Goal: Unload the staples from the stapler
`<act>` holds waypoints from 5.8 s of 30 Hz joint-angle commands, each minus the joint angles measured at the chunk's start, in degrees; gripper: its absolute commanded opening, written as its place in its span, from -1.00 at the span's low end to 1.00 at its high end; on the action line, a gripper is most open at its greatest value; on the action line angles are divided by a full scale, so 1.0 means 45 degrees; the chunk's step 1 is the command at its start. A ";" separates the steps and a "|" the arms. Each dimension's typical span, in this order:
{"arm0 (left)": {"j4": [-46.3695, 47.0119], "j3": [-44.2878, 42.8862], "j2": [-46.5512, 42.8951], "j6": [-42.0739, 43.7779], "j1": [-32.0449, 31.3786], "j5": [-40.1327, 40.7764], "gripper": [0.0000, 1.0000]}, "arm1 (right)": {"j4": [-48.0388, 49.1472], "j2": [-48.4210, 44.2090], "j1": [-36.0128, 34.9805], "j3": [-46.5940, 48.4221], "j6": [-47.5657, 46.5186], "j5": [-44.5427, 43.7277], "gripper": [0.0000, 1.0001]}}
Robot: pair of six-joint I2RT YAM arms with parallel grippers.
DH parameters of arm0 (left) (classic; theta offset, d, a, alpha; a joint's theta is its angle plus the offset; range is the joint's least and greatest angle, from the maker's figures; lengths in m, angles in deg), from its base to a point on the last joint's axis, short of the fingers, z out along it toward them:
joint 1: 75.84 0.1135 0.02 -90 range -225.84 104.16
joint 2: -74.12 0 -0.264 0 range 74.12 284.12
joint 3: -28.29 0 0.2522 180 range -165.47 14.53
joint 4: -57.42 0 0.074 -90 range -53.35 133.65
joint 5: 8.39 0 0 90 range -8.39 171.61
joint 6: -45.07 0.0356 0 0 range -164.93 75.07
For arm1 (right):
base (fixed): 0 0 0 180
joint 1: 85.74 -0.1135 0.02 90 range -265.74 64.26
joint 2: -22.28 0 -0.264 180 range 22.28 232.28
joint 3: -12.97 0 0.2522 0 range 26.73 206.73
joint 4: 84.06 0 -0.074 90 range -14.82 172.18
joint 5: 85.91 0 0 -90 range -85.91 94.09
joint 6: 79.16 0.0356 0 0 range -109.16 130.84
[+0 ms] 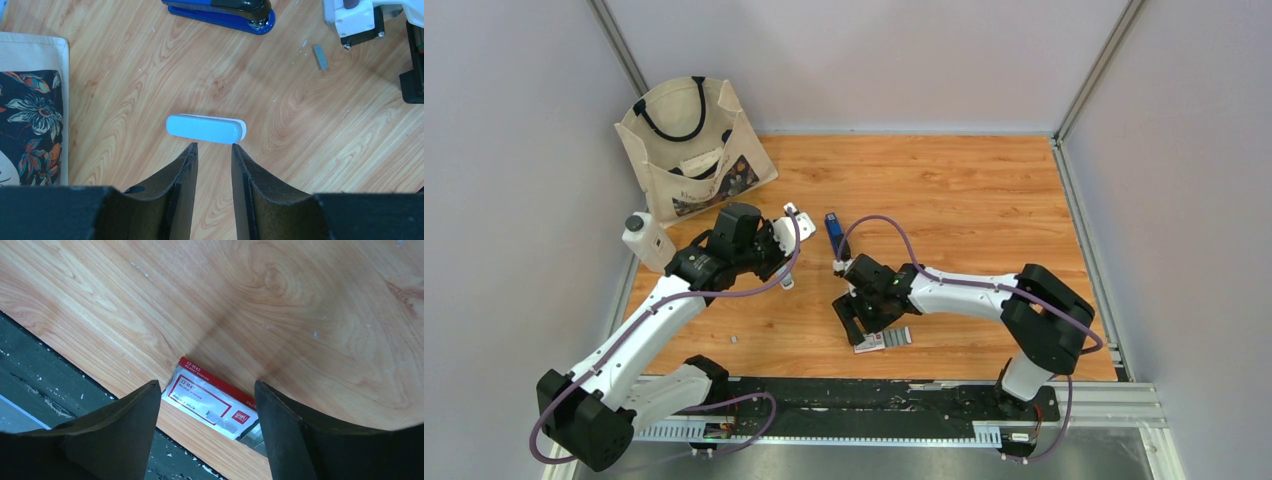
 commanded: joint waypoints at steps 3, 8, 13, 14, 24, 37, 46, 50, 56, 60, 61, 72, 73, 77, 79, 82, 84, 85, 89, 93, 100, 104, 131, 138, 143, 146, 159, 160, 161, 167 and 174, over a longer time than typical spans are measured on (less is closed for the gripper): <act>-0.0214 -0.0896 -0.0081 0.0063 -0.0046 -0.0285 -0.20 | -0.0489 -0.1235 0.1162 0.0730 0.0334 -0.1568 0.56; -0.0546 -0.1405 -0.0100 -0.0191 -0.0065 -0.0754 -0.20 | -0.1698 -0.3364 0.2414 0.0732 0.0901 -0.3246 0.60; -0.0820 -0.1542 -0.0198 -0.0425 -0.1233 -0.1069 -0.11 | -0.2150 -0.5316 0.2940 -0.0712 0.2480 -0.3875 0.40; -0.0956 -0.1600 -0.0082 -0.0542 -0.1624 -0.1164 -0.11 | -0.2286 -0.5785 0.3136 -0.1043 0.2871 -0.3875 0.36; -0.0568 -0.2478 0.3762 -0.1031 -0.7522 -0.0620 -0.13 | -0.3382 -0.8329 0.8347 -0.1418 0.4671 -0.4169 0.57; 0.1445 -0.5115 0.8979 -0.2026 -1.0884 -0.0716 -0.15 | -0.1956 -0.7508 1.1691 -0.2178 0.3930 -0.2918 0.56; 0.1660 -0.6112 1.0699 -0.2730 -1.2252 -0.0814 -0.16 | -0.2033 -0.8094 1.2317 -0.2512 0.3168 -0.2742 0.47; 0.1602 -0.6560 1.1363 -0.2847 -1.2506 -0.0755 -0.17 | -0.2111 -0.8445 1.2687 -0.2648 0.2953 -0.2509 0.46; 0.1640 -0.7050 1.2125 -0.2731 -1.2624 -0.0267 -0.21 | -0.2189 -0.9031 1.3216 -0.2785 0.2719 -0.2137 0.41; 0.1680 -0.7089 1.2399 -0.2652 -1.2624 -0.0091 -0.24 | -0.2209 -0.9071 1.3333 -0.2707 0.2582 -0.2000 0.36; 0.1699 -0.7109 1.2438 -0.2652 -1.2624 -0.0072 -0.24 | -0.2189 -0.9071 1.3352 -0.2707 0.2562 -0.2019 0.34; 0.1699 -0.7304 1.2770 -0.2340 -1.2624 0.0475 -0.31 | -0.1799 -0.8954 1.3470 -0.2843 0.2504 -0.1238 0.17; 0.1680 -0.7343 1.2790 -0.2359 -1.2624 0.0475 -0.31 | -0.1799 -0.8954 1.3470 -0.2844 0.2484 -0.1238 0.15; 0.1543 -0.7499 1.2927 -0.2456 -1.2624 0.0553 -0.35 | -0.1818 -0.8954 1.3470 -0.2863 0.2464 -0.1199 0.13; 0.1504 -0.7539 1.2966 -0.2418 -1.2624 0.0534 -0.35 | -0.1799 -0.8973 1.3489 -0.2863 0.2425 -0.1180 0.13; 0.1367 -0.7558 1.3025 -0.2418 -1.2624 0.0476 -0.35 | -0.1838 -0.9051 1.3528 -0.2824 0.2367 -0.1218 0.11; 0.1289 -0.7616 1.3064 -0.2534 -1.2624 0.0417 -0.35 | -0.1877 -0.9090 1.3586 -0.2844 0.2347 -0.1160 0.11; 0.1250 -0.7655 1.3083 -0.2574 -1.2624 0.0339 -0.35 | -0.1877 -0.9090 1.3606 -0.2882 0.2347 -0.1179 0.11; 0.1133 -0.7695 1.3064 -0.2711 -1.2643 0.0222 -0.35 | -0.1877 -0.9071 1.3684 -0.2941 0.2269 -0.1101 0.11; 0.1016 -0.7773 1.2966 -0.2750 -1.2702 0.0202 -0.35 | -0.1877 -0.9071 1.3782 -0.2942 0.2250 -0.1004 0.10; 0.0859 -0.7988 1.3044 -0.2789 -1.2819 0.0221 -0.34 | -0.1916 -0.9071 1.3821 -0.2902 0.2210 -0.0945 0.10; 0.0879 -0.8007 1.3044 -0.2925 -1.2878 0.0319 -0.34 | -0.1936 -0.9110 1.3821 -0.2922 0.2230 -0.0906 0.09; 0.0449 -0.9023 1.4040 -0.3179 -1.2936 0.0553 -0.41 | -0.1818 -0.9266 1.4134 -0.3039 0.2152 -0.0516 0.10; 0.0410 -0.9023 1.4079 -0.3277 -1.2956 0.0690 -0.35 | -0.1798 -0.9286 1.4192 -0.3058 0.2152 -0.0418 0.09; 0.0079 -0.9471 1.4527 -0.3472 -1.2995 0.1178 -0.33 | -0.1799 -0.9345 1.4212 -0.3059 0.2171 -0.0379 0.10; -0.0273 -0.9804 1.4899 -0.3453 -1.2995 0.1432 -0.32 | -0.1760 -0.9344 1.4251 -0.3058 0.2171 -0.0281 0.09; -0.0137 -0.9862 1.4841 -0.3199 -1.2995 0.1550 -0.45 | -0.1623 -0.9442 1.4310 -0.3215 0.2132 0.0070 0.05; -0.0137 -0.9921 1.4822 -0.3199 -1.2995 0.1511 -0.48 | -0.1623 -0.9461 1.4310 -0.3215 0.2132 0.0071 0.05; -0.0176 -0.9883 1.4802 -0.3180 -1.3014 0.1453 -0.49 | -0.1623 -0.9462 1.4290 -0.3215 0.2113 0.0051 0.04; -0.0390 -0.9824 1.4549 -0.2965 -1.2995 0.1685 -0.58 | -0.1642 -0.9462 1.4310 -0.3195 0.2113 0.0109 0.03; -0.0410 -0.9336 1.3611 -0.2535 -1.2508 0.1940 -0.60 | -0.1642 -0.9403 1.4310 -0.3176 0.2132 0.0051 0.03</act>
